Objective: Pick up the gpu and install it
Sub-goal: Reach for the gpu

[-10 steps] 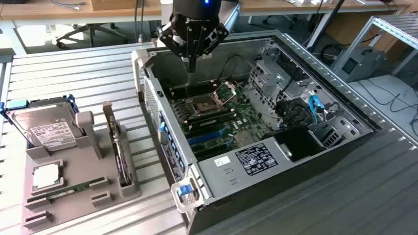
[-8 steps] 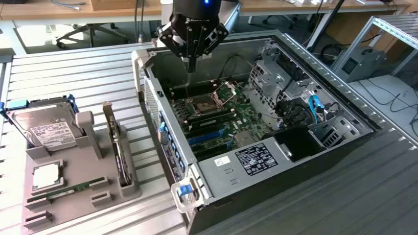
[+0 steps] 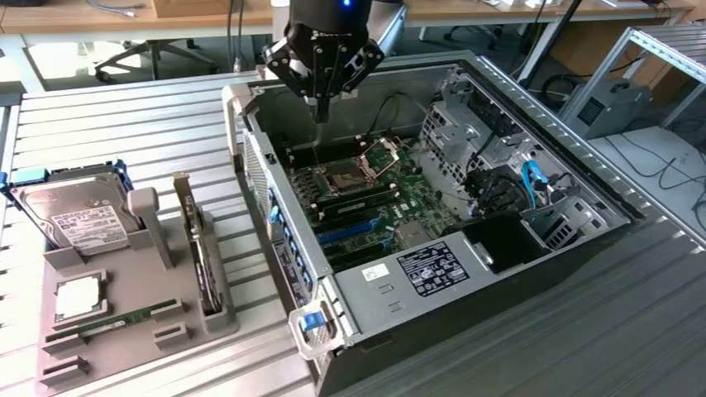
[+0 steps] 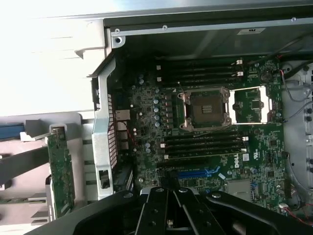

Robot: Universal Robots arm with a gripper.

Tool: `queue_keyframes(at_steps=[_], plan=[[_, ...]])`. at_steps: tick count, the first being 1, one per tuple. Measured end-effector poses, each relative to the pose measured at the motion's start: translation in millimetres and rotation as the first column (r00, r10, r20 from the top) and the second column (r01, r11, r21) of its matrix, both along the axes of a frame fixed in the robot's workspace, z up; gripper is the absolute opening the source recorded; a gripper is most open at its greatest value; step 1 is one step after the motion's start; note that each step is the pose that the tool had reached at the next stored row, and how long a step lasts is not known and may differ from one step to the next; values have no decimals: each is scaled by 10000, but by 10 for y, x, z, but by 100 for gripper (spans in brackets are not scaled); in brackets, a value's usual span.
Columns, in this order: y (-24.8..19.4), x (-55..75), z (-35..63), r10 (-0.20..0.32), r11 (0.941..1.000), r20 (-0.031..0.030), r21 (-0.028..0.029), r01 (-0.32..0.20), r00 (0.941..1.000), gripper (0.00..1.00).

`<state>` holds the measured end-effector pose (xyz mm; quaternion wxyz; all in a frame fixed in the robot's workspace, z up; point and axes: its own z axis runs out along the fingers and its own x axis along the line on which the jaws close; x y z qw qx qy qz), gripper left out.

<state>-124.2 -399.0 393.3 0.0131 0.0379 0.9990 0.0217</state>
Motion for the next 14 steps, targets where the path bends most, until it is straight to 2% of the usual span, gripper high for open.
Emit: queue_keyframes(at_steps=[14], plan=[[0, -118, 0, 0, 10000, 0, 0, 0, 10000, 11]])
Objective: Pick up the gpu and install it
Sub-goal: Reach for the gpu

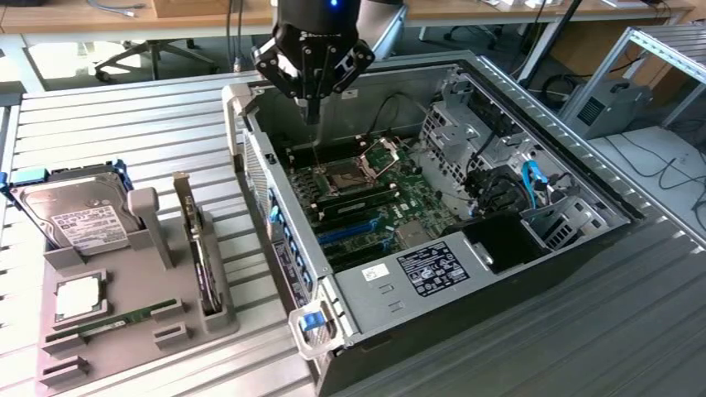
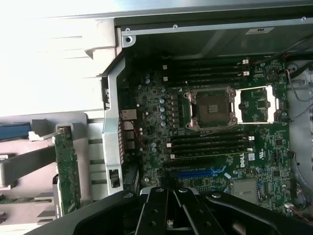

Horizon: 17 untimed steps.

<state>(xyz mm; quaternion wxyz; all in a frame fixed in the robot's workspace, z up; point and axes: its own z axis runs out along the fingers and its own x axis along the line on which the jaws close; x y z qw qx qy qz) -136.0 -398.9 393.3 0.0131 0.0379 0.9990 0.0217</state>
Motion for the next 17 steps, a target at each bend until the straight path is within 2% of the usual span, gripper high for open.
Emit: queue_keyframes(at_steps=[17], plan=[[0, -193, 0, 0, 10000, 0, 0, 0, 10000, 11]])
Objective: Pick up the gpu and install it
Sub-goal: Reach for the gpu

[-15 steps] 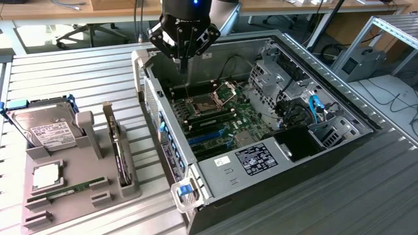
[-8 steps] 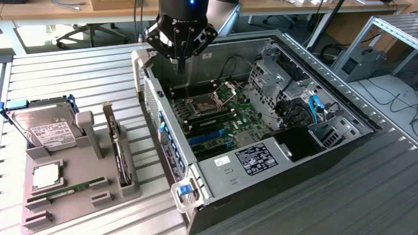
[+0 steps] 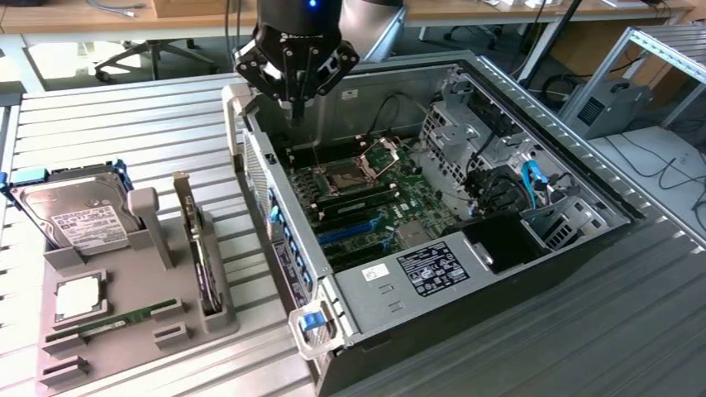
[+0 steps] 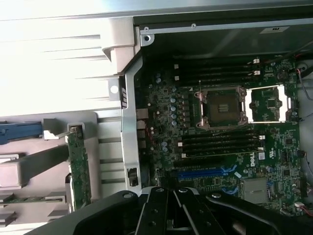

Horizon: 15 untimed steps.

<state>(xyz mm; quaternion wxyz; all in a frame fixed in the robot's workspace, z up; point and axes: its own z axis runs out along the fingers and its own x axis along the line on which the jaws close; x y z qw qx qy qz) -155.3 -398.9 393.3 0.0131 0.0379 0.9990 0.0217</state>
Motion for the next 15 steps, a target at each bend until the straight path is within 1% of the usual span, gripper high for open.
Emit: queue_keyframes(at_steps=[7, 9, 15], plan=[[0, -78, 0, 1, 10000, 0, 0, -1, 10000, 11], [0, -123, 0, 0, 10000, 0, 0, 0, 10000, 11], [0, -181, 0, 1, 10000, 0, 0, -1, 10000, 11]])
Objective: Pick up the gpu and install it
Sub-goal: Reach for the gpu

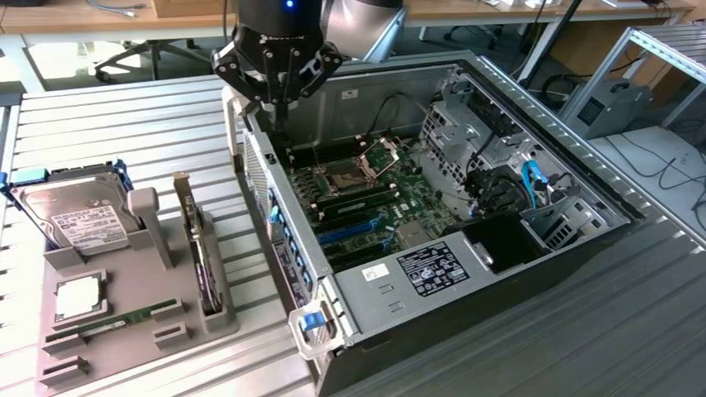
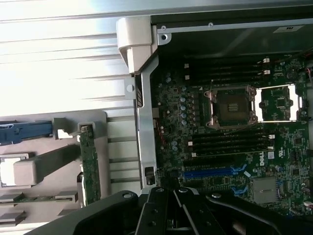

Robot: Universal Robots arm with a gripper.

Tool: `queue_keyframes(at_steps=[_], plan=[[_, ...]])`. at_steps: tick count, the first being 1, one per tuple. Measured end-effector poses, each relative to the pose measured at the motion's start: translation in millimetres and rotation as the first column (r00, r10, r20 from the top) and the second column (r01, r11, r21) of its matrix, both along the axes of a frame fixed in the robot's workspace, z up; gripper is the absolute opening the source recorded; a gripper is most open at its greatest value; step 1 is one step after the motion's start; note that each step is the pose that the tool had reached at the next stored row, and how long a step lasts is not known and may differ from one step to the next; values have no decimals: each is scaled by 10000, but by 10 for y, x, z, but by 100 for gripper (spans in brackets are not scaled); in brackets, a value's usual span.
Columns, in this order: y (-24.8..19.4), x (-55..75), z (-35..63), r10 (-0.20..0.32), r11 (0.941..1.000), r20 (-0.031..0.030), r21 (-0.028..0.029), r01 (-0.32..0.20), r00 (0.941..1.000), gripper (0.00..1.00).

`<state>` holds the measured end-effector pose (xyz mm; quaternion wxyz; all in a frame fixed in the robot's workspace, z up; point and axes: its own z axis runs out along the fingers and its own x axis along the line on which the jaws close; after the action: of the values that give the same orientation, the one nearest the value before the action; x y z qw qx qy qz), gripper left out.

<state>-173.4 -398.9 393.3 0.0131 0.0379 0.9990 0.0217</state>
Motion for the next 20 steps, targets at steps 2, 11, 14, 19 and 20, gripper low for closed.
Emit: queue_keyframes(at_steps=[2, 11, 14, 19, 20], plan=[[0, -16, 0, 0, 10000, 0, 0, 0, 10000, 11], [0, -100, 0, -1, 10000, 0, 0, 1, 10000, 11], [0, -124, 0, -1, 10000, 0, 0, 1, 10000, 11], [0, -148, 0, 0, 10000, 0, 0, 0, 10000, 11], [0, -155, 0, -1, 10000, 0, 0, 1, 10000, 11]])
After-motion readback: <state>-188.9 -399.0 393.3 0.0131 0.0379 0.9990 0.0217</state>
